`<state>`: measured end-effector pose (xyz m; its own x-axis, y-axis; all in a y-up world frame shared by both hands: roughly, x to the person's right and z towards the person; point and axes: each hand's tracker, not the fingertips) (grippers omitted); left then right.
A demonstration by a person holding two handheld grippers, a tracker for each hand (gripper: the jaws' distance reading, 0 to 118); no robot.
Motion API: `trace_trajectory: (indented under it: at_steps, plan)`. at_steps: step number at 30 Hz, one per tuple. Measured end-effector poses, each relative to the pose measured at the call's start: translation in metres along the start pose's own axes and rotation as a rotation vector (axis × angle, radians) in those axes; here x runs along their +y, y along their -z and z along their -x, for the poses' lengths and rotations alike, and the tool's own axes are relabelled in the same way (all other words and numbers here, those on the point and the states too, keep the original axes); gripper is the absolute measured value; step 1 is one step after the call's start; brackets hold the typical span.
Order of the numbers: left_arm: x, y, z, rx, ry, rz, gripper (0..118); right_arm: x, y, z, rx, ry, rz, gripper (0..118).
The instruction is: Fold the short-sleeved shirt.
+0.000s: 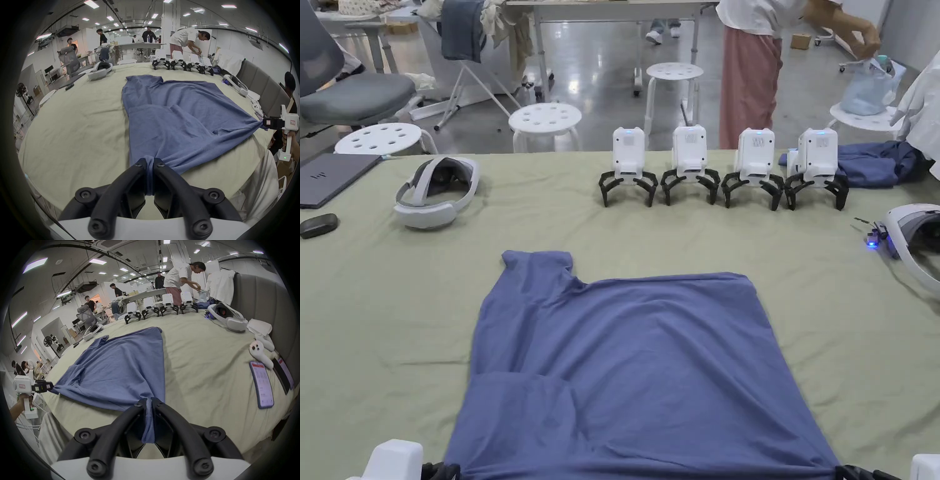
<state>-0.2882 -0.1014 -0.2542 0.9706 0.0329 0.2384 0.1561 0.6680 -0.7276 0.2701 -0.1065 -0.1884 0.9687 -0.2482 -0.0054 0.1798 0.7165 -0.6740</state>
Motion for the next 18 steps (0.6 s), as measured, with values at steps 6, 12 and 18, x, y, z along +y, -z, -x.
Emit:
trace_trajectory:
  at_steps: [6,12,18]
  plan:
    - [-0.017,-0.002,0.0,0.002,-0.007,0.029,5,-0.017,-0.001,-0.001,0.003,0.038,0.027,7]
    - [-0.02,0.004,0.003,0.01,-0.008,0.046,5,-0.027,0.006,0.001,-0.002,0.046,0.062,7]
    - [-0.024,0.014,0.002,0.015,-0.015,0.07,5,-0.034,0.016,-0.003,-0.018,0.078,0.083,7]
